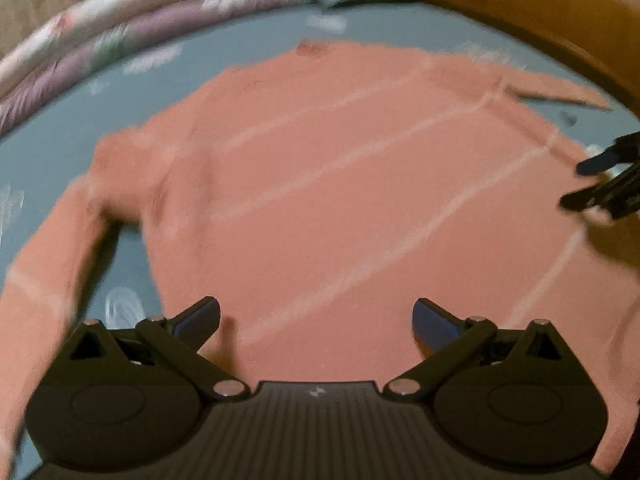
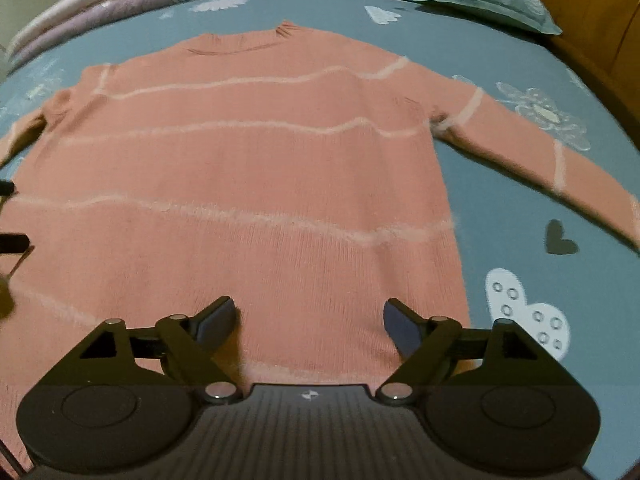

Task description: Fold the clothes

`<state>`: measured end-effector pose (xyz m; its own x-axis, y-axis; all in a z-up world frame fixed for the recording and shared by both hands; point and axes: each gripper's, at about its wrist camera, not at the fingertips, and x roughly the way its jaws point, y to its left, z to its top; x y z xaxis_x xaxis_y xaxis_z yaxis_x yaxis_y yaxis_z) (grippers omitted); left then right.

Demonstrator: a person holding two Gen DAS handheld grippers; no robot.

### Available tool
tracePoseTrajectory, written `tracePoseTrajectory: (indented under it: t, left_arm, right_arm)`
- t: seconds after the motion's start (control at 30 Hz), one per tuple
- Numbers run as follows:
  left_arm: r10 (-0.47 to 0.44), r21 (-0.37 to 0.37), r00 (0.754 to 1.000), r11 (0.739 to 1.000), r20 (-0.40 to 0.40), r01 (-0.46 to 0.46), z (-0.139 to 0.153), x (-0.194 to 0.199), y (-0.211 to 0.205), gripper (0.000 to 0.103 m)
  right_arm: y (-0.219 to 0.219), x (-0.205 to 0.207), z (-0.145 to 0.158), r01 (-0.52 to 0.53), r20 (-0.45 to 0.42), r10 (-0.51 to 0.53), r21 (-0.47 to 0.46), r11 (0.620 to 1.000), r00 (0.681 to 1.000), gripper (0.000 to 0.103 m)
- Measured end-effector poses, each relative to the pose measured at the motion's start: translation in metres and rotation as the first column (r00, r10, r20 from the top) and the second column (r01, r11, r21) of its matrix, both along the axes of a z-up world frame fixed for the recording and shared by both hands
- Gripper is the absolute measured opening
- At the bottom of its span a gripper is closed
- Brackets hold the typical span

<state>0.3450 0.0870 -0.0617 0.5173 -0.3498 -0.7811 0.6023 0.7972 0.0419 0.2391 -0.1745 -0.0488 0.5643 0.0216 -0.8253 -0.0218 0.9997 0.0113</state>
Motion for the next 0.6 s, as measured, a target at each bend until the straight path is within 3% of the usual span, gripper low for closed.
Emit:
tracePoseTrajectory:
  t: [0.13, 0.23, 0.3, 0.4, 0.5, 0.6]
  left_arm:
    - [-0.006, -0.067, 1.000, 0.998, 0.021, 0.007, 0.002, 0.030, -0.018, 0.102]
    - [0.046, -0.055, 0.999, 0.997, -0.025, -0.047, -0.015, 0.054, -0.020, 0.102]
    - [0.112, -0.024, 0.993, 0.993, -0.047, -0.113, -0.026, 0.063, -0.013, 0.103]
    - [0.142, -0.048, 0.989, 0.988, -0.036, -0.144, -0.026, 0.059, 0.000, 0.103]
    - [0.175, -0.051, 0.984, 0.983, -0.027, -0.176, -0.027, 0.052, 0.009, 0.103]
    - [0.161, -0.051, 0.987, 0.985, -0.028, -0.163, -0.022, 0.049, -0.003, 0.102]
  right_arm:
    - [0.032, 0.023, 0.018, -0.112, 0.058, 0.113, -0.028, 0.993, 0.992, 0.084]
    - [0.062, 0.050, 0.012, -0.205, 0.087, 0.208, -0.046, 0.978, 0.974, 0.086]
    - [0.076, 0.067, -0.005, -0.231, 0.031, 0.232, -0.026, 0.973, 0.972, 0.089]
    - [0.070, 0.052, -0.011, -0.217, 0.038, 0.217, 0.000, 0.976, 0.975, 0.095]
    - [0.052, 0.027, -0.012, -0.211, -0.041, 0.213, 0.042, 0.977, 0.976, 0.102]
    - [0.039, -0.002, -0.011, -0.208, -0.085, 0.211, 0.036, 0.977, 0.974, 0.103]
